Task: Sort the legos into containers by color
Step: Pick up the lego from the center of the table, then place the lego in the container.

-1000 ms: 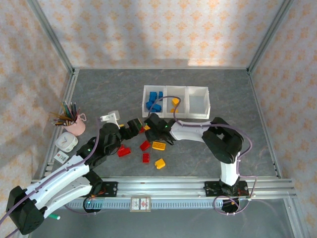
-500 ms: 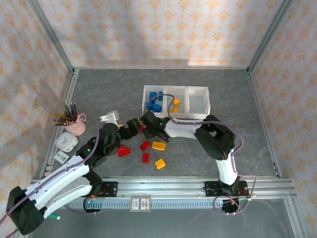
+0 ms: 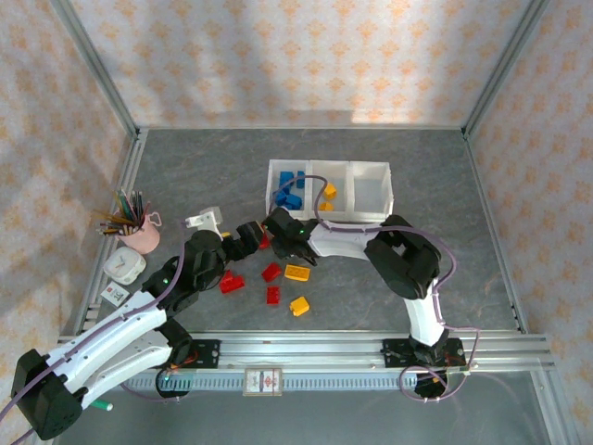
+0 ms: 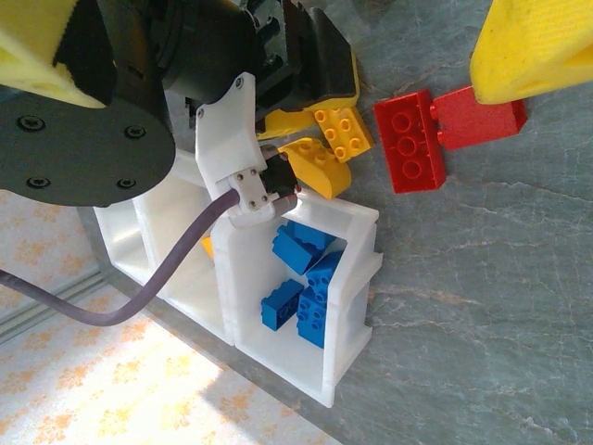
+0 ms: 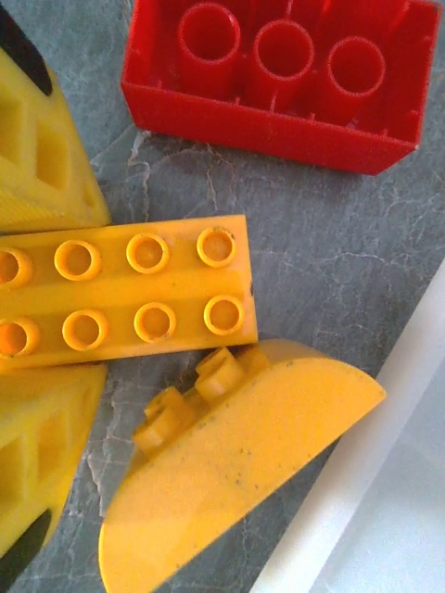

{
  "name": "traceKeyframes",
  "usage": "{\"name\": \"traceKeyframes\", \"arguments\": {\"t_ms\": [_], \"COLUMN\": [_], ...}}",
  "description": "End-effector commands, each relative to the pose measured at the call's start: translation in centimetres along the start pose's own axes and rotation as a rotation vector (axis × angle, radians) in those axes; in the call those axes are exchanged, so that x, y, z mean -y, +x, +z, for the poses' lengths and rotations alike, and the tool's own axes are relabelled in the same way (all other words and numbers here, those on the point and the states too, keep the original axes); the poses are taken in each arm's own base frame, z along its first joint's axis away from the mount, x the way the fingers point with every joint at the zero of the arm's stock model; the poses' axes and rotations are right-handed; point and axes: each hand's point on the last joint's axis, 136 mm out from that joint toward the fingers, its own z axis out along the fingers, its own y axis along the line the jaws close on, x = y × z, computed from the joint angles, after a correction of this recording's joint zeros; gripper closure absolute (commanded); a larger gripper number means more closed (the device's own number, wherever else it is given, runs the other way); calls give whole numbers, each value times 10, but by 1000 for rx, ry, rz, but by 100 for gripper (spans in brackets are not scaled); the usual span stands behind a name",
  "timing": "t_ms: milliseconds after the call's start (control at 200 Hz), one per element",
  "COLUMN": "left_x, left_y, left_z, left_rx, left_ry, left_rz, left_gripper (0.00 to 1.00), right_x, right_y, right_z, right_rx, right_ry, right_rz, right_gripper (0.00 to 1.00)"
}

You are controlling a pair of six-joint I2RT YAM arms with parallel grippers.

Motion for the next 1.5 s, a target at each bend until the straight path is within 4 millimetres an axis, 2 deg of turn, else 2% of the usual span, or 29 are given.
{"name": "traceKeyframes", "arguments": {"t_ms": [0,195,365,490,606,721,846,1076,1146,1236,1356,1492], "left_x": [-2,3,13,23,30,39,46,53,54,56,59,59], "left_y": [-3,-4,-2,2,4,3,1,-4,-5,-7,-11,-15], "left_z": [-3,-4,0,8,18,26,32,40,41,41,39,35], "left_rx": [13,6,-13,-43,-62,-72,-71,-65,-64,-61,-52,-40], "left_ry": [-11,7,45,75,85,103,114,114,116,121,128,134], "left_rz": [21,22,24,32,44,50,56,74,76,74,74,71], "left_gripper": [1,1,1,1,1,1,1,1,1,1,1,1], "right_x": [1,8,23,45,81,115,146,179,181,178,176,169], "right_y": [-1,6,10,2,-14,-32,-51,-83,-90,-98,-103,-97], "right_z": [-19,-42,-74,-94,-104,-100,-84,-51,-43,-41,-54,-68], "right_rx": [15,42,97,130,168,184,189,194,183,183,209,214], "right_ry": [-18,-32,-44,-66,-26,25,104,190,198,178,163,157], "right_rz": [19,63,140,223,307,375,411,442,438,427,430,417], "right_gripper": [65,67,68,68,68,68,68,65,63,54,48,44]}}
